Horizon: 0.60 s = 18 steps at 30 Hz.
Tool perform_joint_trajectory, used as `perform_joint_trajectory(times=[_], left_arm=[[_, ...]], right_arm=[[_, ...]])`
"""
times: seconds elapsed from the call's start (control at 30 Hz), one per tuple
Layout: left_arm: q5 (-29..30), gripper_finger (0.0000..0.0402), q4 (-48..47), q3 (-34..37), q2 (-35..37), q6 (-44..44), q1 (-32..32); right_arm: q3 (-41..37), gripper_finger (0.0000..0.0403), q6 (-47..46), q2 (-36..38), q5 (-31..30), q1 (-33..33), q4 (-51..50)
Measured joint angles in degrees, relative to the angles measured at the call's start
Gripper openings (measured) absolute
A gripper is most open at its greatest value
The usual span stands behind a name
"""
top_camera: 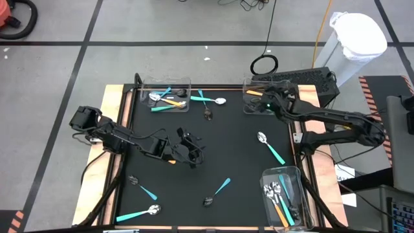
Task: Sort silverware by color (type)
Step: Put the light blue spoon into the top right transparent bin
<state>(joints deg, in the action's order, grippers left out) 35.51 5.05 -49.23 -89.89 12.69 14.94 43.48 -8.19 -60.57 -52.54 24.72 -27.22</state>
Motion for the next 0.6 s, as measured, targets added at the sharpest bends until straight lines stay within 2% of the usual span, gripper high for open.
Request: perform_joint_trajectory(times=[0.13, 0.3, 0.43, 0.5, 0.6], left_arm=[[0.11, 0.0187, -0.01, 0.00, 0.00, 0.22, -0.68], [0.24, 0.0187, -0.34, 0.00, 0.02, 0.37, -0.77], [0.24, 0.0187, -4.88, 0.00, 0.04, 0.53, -0.78], [0.24, 0.0187, -7.04, 0.00, 0.04, 0.57, -0.81], [0.23, 0.0187, -9.12, 0.00, 0.04, 2.10, -0.78]], right_arm=[[0.00, 0.0081, -0.07, -2.96, 4.20, 2.47, 1.06], [0.00, 0.0156, 1.93, -3.63, 4.75, 3.62, 3.81], [0.00, 0.0219, 1.37, -2.04, 4.99, 2.97, 5.94], [0.00, 0.0242, 2.67, -1.15, 7.90, 2.69, 7.75], [0.00, 0.0261, 4.31, 0.24, 17.68, 2.68, 10.54]])
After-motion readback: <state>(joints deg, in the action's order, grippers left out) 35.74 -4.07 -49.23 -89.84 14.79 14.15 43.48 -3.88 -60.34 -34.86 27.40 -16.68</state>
